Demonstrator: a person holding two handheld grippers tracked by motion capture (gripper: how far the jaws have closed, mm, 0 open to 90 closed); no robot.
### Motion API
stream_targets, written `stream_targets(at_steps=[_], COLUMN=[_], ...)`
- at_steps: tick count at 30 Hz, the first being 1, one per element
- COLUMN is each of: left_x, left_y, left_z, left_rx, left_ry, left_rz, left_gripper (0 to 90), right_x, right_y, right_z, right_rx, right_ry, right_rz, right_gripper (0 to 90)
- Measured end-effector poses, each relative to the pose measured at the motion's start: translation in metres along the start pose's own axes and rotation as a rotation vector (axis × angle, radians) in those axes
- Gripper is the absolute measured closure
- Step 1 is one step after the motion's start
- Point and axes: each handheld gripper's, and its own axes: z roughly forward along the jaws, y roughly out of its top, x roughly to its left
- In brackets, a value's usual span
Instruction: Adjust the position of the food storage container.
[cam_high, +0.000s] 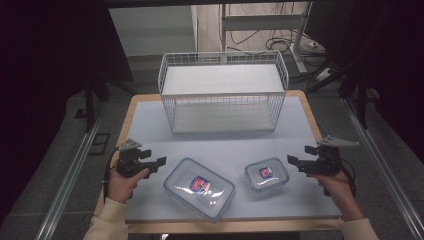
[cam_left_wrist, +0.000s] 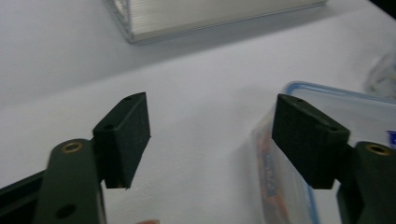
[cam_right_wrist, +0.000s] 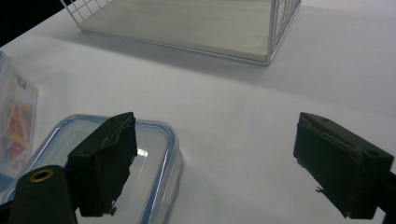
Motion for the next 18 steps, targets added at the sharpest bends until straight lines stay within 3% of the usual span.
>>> stream_targets(at_steps=[2,8,12,18], left_x=[-0.003,-0.009,-0.015,-0.021], left_y=[0.001,0.000,0.000,-0.002], left_z=[-0.001,-0.004,-0.010,-0.018], left_rx=[0.001,0.000,0.004,0.018], left_ry=[0.000,-0.008,-0.033,-0.101], left_rz=[0.017,0.039,0.065,0.107], left_gripper=[22.5,32.4,48.8,83.0], right_x=[-0.001,0.001,0.003,0.004], right_y=[-0.001,-0.001,-0.002,-0.002], right_z=[0.000,0.000,0.001,0.004], right_rx=[-0.003,0.000,0.002,0.008], right_ry=[0.000,0.002,0.001,-0.001], right_rz=[-0.002,-0.003,-0.002,-0.001], right_gripper=[13.6,14.7,14.9,15.3])
